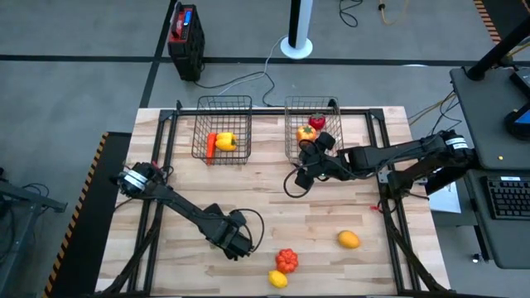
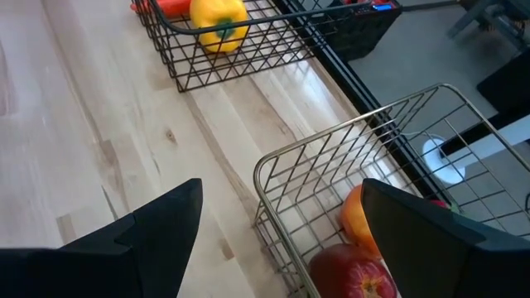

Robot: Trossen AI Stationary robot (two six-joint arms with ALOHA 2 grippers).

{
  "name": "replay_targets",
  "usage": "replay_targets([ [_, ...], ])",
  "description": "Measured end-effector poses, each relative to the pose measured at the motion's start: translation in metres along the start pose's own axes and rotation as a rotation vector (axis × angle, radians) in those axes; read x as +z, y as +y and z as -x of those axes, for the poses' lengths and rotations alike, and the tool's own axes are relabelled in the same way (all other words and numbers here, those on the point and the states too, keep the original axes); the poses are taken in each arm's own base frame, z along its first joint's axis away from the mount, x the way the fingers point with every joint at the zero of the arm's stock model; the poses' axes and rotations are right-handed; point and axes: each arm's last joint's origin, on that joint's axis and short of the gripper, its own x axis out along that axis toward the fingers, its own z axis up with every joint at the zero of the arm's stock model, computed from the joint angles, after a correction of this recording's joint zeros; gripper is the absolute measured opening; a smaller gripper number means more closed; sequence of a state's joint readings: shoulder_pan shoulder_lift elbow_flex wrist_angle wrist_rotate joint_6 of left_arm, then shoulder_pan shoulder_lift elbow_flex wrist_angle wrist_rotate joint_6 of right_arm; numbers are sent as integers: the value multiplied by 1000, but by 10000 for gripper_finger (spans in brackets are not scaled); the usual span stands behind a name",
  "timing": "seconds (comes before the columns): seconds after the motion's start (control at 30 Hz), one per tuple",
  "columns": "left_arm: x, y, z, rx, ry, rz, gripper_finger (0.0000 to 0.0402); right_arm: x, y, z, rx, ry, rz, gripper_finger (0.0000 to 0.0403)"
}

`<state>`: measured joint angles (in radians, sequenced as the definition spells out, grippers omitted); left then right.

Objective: Sort produce into baskets
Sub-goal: Put the green cucumber into the black wire basket

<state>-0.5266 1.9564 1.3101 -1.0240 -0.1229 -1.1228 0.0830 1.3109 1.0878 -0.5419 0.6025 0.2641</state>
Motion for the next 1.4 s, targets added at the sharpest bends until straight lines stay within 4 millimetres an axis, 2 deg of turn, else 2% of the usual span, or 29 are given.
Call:
replay_targets([
  [0.07, 2, -2, 6, -8, 2, -14, 190, 0, 0, 0, 0, 1, 0, 320],
  [0.23, 9, -3, 36, -25, -87, -86, 187, -4, 5, 2, 15, 3, 20, 320],
  [0.4, 23, 13, 85, -41, -295, -135, 198, -7, 17, 12, 54, -12, 52, 320],
  [0.5, 31, 33, 116, -27, -435, -144, 201, -9, 22, 17, 76, -19, 62, 320],
  [0.6, 42, 64, 143, 19, -577, -114, 201, -11, 27, 20, 92, -25, 64, 320],
  [0.67, 51, 87, 157, 47, -636, -78, 201, -12, 30, 22, 98, -27, 58, 320],
  [0.77, 70, 123, 167, 91, -668, -14, 201, -14, 32, 24, 83, -36, 51, 320],
  [0.97, 115, 193, 161, 220, -626, 130, 202, -20, 34, 23, 64, -32, 22, 320],
  [1.1, 141, 229, 149, 249, -613, 169, 202, -28, 34, 19, 56, -11, 2, 320],
  [1.23, 161, 259, 130, 177, -634, 211, 202, -35, 34, 16, 49, 7, -11, 320],
  [1.4, 175, 295, 96, 131, -619, 307, 202, -37, 35, 15, 48, 11, -25, 320],
])
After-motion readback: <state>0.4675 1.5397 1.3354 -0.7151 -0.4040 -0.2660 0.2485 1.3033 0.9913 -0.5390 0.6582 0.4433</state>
